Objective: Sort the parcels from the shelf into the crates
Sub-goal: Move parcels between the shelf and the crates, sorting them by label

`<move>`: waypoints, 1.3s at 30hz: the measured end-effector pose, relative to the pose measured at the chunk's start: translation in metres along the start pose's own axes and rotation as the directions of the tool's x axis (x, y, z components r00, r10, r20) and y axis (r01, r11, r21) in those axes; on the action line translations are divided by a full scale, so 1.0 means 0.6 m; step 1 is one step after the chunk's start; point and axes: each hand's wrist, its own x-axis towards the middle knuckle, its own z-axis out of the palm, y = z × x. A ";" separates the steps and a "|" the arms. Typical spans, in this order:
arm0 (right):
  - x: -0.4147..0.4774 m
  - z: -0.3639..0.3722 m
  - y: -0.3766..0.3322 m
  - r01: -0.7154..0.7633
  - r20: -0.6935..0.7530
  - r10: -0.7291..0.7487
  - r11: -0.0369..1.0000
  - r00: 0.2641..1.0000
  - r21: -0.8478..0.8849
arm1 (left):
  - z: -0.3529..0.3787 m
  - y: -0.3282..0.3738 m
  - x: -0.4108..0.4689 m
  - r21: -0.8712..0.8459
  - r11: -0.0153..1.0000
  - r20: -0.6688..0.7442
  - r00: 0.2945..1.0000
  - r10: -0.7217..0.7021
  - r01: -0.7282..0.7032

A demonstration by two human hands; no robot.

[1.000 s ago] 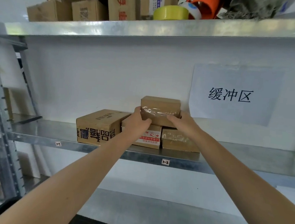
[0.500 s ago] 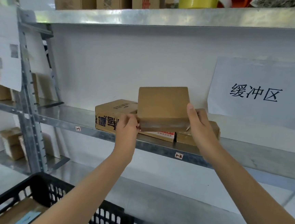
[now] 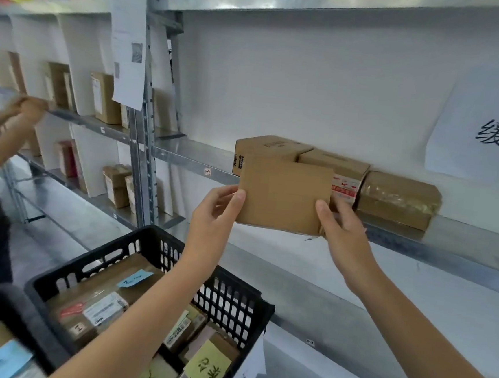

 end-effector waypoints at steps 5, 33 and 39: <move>-0.055 0.053 0.003 0.036 0.067 -0.034 0.999 0.997 -0.041 | -0.063 -0.008 -0.076 0.102 0.995 -0.084 0.996 -0.011 0.020; -0.252 0.363 -0.091 -0.300 0.479 0.138 0.912 0.867 0.280 | -0.381 0.051 -0.340 0.141 0.988 -0.583 0.812 0.026 0.069; -0.293 0.390 -0.071 -0.376 0.571 0.120 0.856 0.812 0.354 | -0.407 0.051 -0.382 0.111 0.985 -0.655 0.755 -0.029 0.134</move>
